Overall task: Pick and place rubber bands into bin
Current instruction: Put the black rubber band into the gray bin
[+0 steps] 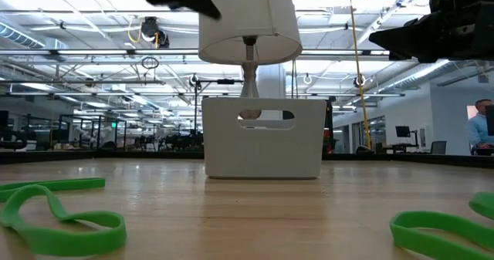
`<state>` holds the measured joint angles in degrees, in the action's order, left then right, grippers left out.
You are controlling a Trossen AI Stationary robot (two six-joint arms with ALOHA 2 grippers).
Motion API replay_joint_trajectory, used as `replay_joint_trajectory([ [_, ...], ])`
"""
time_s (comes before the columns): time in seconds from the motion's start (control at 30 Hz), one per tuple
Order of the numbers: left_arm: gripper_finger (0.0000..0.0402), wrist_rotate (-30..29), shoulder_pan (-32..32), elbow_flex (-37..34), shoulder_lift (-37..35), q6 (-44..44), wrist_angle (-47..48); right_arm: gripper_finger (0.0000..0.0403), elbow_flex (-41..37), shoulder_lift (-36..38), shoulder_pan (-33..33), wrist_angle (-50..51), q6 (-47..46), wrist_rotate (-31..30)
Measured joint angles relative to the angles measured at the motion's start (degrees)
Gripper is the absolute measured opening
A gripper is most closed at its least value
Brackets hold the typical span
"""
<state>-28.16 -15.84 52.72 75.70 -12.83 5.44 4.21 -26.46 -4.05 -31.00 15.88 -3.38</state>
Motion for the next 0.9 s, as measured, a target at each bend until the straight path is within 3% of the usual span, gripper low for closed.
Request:
replay_joint_trajectory([
  [0.17, 0.0021, -0.41, -3.05, -0.01, -5.96, 2.01, 8.81, 0.0, 0.0, 0.0, 0.0, 0.02, 0.0, 0.02],
  [0.3, 0.0014, -0.23, -5.21, -2.79, -8.52, 1.79, 10.21, 0.0, 0.0, 0.0, 0.0, 0.01, 0.0, 0.05],
  [0.37, 0.0008, 3.54, -5.92, -6.25, -9.78, -0.32, 7.95, 0.0, -0.01, 0.01, 0.0, 0.0, 0.0, 0.05],
  [0.47, 0.0006, 13.73, -5.94, -14.21, -11.61, -4.34, -4.37, 0.0, -0.02, 0.0, 0.0, -0.02, 0.0, 0.07],
  [0.57, 0.0005, 18.93, -4.74, -23.11, -12.69, -6.26, -22.31, 0.0, -0.02, 0.01, 0.0, -0.02, -0.03, 0.11],
  [0.7, 0.0004, 22.43, -1.52, -33.11, -14.12, -6.19, -38.34, 0.0, -0.02, 0.02, 0.0, -0.06, -0.07, 0.18],
  [0.9, 0.0003, 21.16, 1.75, -44.05, -23.03, 0.19, -47.3, 0.0, -0.02, 0.02, 0.0, -0.02, -0.15, 0.22],
])
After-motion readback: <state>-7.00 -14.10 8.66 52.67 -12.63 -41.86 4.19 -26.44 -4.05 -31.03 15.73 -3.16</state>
